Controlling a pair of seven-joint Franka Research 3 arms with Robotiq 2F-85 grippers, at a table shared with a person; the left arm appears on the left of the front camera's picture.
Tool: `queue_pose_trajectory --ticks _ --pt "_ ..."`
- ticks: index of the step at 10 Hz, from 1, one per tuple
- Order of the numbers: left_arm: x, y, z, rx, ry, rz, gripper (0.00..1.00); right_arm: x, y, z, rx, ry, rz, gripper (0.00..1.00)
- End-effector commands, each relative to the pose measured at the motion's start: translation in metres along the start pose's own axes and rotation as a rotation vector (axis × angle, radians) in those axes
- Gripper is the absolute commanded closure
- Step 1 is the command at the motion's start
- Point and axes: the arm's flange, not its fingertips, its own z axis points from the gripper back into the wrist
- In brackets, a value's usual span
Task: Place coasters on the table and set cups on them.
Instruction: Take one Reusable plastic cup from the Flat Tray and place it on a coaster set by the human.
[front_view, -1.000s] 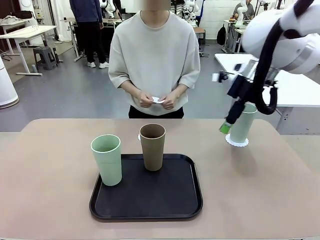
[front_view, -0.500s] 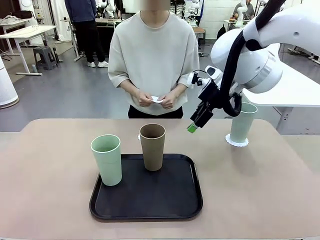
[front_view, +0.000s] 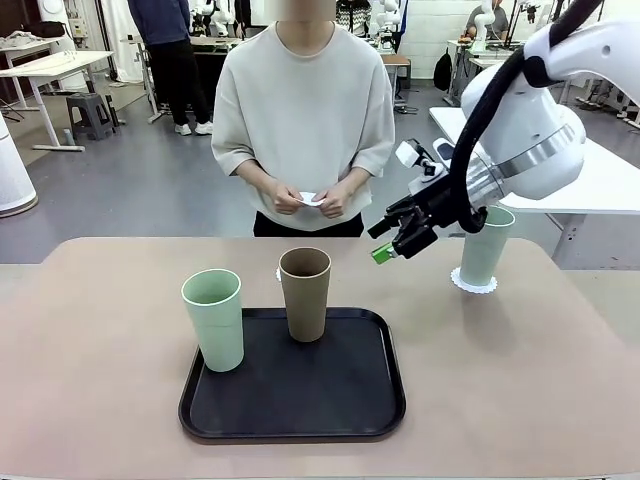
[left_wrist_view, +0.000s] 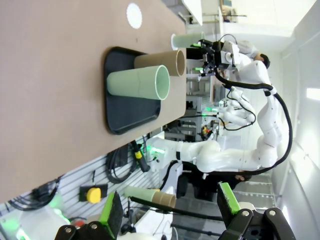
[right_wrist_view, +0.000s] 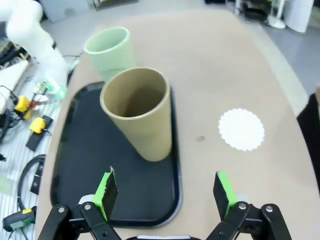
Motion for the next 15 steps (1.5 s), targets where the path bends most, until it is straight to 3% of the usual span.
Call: queue_pose_trajectory --ticks 1,5,12,15 --pt "-0.001 -0.002 0.001 -0.012 -0.006 -0.002 0.00 -0.018 0.017 0.005 -0.018 -0.042 -0.039 0.00" --pt "-0.001 -0.002 0.001 -0.012 -0.006 -0.002 0.00 -0.034 0.036 0.006 -0.011 -0.078 -0.065 0.00" --pt "-0.001 -0.002 0.001 -0.012 -0.006 -0.002 0.00 -0.031 0.029 0.006 0.002 -0.046 -0.081 0.00" --pt "-0.001 -0.002 0.001 -0.012 -0.006 -0.002 0.00 -0.046 0.031 -0.014 -0.065 -0.174 0.134 0.00"
